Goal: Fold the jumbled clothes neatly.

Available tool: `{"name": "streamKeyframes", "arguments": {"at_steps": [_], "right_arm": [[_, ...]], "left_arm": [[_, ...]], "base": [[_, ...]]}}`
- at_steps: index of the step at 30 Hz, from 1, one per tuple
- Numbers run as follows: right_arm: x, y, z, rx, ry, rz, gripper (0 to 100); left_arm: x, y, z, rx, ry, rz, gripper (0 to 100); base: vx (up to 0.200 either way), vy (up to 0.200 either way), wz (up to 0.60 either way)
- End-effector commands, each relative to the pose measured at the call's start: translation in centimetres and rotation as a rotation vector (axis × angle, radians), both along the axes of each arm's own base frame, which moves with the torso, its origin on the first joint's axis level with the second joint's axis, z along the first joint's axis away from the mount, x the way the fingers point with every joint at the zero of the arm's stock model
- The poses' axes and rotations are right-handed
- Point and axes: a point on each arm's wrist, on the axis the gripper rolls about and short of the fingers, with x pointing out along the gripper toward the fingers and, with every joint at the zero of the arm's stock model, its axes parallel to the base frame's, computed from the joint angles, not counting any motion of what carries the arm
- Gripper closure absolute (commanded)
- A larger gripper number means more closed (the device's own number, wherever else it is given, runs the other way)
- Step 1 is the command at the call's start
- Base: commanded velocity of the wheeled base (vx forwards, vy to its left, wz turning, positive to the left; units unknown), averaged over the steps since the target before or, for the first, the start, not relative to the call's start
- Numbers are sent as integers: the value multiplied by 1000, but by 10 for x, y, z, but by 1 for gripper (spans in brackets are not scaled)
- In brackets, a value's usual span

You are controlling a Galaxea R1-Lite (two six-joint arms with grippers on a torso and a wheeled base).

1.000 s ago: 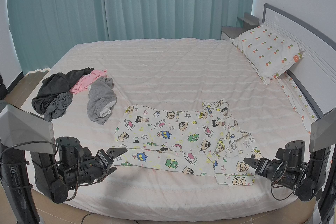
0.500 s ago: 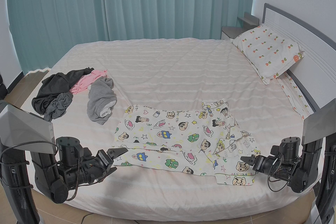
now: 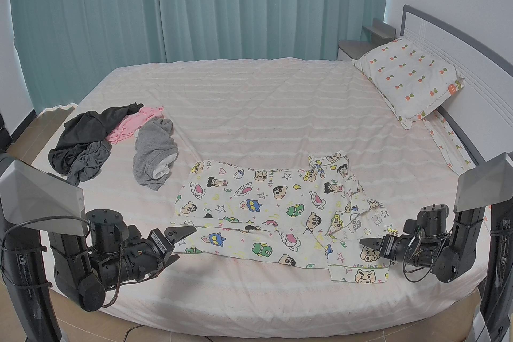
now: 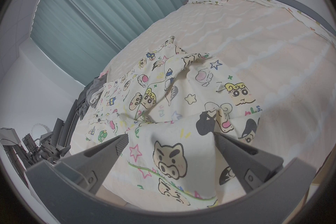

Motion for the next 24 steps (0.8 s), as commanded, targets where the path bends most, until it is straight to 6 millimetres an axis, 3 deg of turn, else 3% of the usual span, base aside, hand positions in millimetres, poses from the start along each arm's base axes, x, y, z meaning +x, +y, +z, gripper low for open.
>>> {"name": "streamKeyframes", "arguments": {"at_steps": [1, 17, 24], "right_arm": [[17, -4, 1, -6, -19, -10, 100], [50, -28, 12, 0, -114, -91, 100], [57, -28, 13, -1, -98, -89, 100]], "left_arm": [[-1, 0, -2, 1, 2, -1, 0], [-1, 0, -3, 3, 4, -2, 0], [-1, 0, -3, 3, 4, -2, 0]], "base": [[0, 0, 0], [0, 0, 0], [0, 0, 0]]}}
